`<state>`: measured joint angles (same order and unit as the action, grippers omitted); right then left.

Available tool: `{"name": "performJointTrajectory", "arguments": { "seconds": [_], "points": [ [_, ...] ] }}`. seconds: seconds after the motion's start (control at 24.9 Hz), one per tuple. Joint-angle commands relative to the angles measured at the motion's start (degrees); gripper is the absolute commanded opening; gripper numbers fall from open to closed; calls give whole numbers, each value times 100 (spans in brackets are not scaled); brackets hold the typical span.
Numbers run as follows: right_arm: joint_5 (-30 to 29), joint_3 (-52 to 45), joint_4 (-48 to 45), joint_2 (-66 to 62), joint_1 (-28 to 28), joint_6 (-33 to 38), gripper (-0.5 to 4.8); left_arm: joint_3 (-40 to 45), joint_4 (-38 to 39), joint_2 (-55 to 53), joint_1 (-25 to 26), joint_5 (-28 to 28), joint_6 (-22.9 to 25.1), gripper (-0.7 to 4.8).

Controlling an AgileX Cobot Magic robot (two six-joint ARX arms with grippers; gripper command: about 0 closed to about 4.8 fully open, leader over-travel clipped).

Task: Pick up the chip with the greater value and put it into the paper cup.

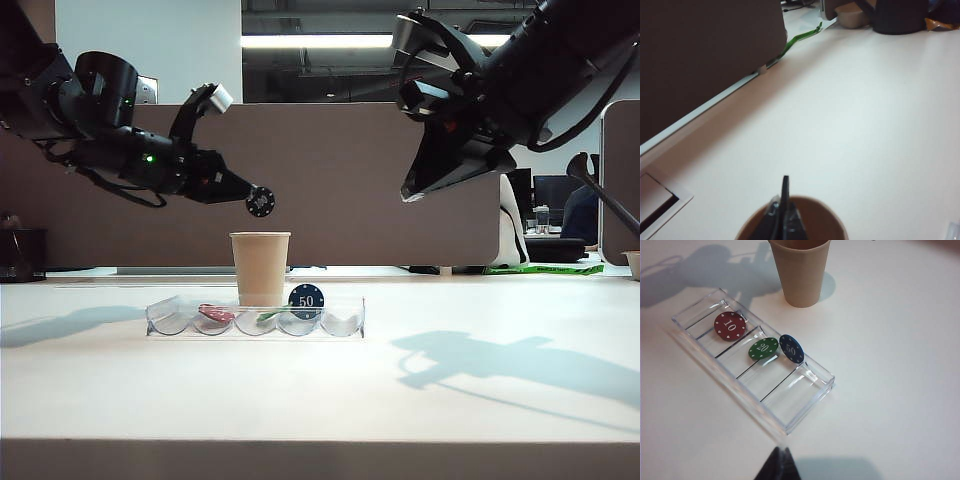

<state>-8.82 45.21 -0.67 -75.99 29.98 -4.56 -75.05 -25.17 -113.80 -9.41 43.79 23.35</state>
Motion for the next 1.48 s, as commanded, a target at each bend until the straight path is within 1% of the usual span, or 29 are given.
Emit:
{"name": "performJointTrajectory", "arguments": {
  "seconds": [0.04,0.12,0.2,0.32,0.4,0.52,0.64,0.68,0.72,0.76,0.92,1.0,1.08,1.16,1.2,1.24,1.48],
  "points": [
    [-9,22,-116,17,2,4,-1,-24,-129,-13,-24,-125,-24,-6],
    [-9,22,-125,15,2,4,-1,-26,-142,-72,-24,-199,-24,-3],
    [-9,22,-133,15,2,4,-1,-24,-140,-107,-26,-210,-26,29],
    [-7,22,-131,15,2,4,-1,-24,-146,-107,-28,-262,-24,38],
    [-7,22,-131,15,2,4,-1,-26,-157,-107,-28,-262,-24,65],
    [-9,22,-131,15,2,4,-1,-26,-153,-107,-28,-262,-26,67],
    [-7,22,-131,15,2,2,-1,-26,-155,-105,-28,-260,-26,65],
    [-7,22,-133,15,2,2,-1,-26,-157,-105,-28,-260,-28,51],
    [-4,22,-136,15,0,2,-1,-26,-168,-105,-28,-260,-37,26],
    [0,22,-138,15,0,2,-1,-26,-216,-103,-28,-262,-160,-10],
    [37,22,-243,17,-9,0,-1,-33,-522,-90,-15,-262,-577,-6],
    [52,22,-382,20,-15,-9,-1,-37,-629,-44,9,-262,-673,-6],
    [264,22,-485,31,-42,-15,-1,-37,-629,26,20,-339,-772,-6],
    [525,22,-516,59,-87,-7,-1,-37,-592,125,44,-494,-772,-6],
    [695,20,-518,114,-153,7,-1,-37,-546,245,101,-649,-774,-6],
    [793,20,-549,210,-201,7,-1,-37,-487,374,186,-671,-778,-6],
    [1001,13,-682,811,-527,-9,-1,-35,160,841,562,-669,-894,-6]
  ]
}}
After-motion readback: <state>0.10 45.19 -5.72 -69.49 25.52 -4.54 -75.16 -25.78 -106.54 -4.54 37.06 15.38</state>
